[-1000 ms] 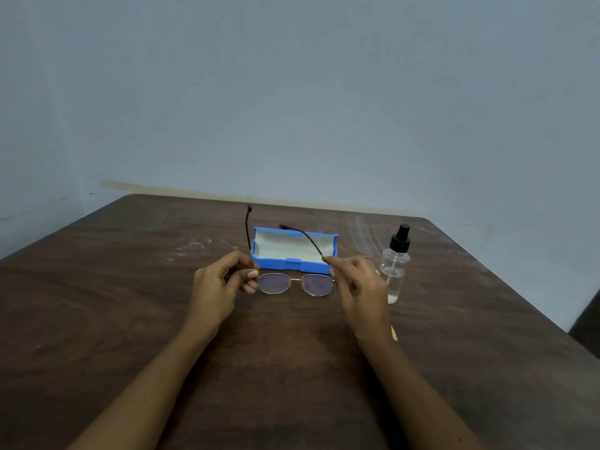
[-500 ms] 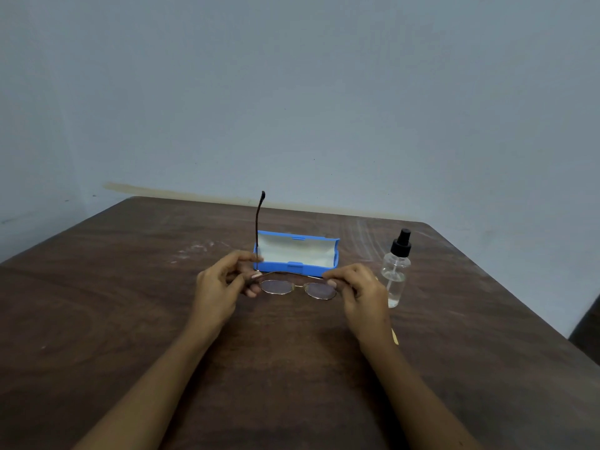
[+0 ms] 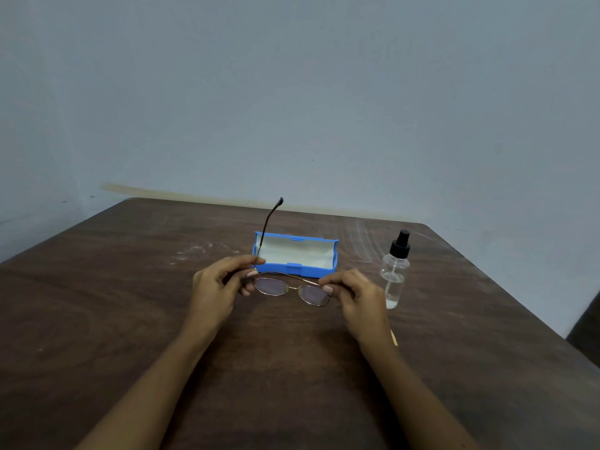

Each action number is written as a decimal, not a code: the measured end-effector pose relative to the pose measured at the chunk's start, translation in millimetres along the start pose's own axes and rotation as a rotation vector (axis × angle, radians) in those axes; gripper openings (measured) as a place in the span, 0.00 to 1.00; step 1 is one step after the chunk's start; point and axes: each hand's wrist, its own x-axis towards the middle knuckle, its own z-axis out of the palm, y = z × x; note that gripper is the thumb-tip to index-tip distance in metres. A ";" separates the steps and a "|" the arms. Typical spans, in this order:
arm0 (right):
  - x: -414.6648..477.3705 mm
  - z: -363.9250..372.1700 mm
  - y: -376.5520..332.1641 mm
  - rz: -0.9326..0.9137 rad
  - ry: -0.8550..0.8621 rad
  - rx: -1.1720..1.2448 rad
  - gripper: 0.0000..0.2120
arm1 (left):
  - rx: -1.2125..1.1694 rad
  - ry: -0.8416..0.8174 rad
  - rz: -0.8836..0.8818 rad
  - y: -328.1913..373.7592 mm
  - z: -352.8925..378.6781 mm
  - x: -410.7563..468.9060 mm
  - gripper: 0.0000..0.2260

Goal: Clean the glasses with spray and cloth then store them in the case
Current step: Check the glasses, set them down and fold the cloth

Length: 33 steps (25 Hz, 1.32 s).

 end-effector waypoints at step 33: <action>5.1 -2.0 0.8 0.329 -0.011 0.570 0.14 | -0.043 -0.035 -0.079 -3.4 0.8 3.9 0.12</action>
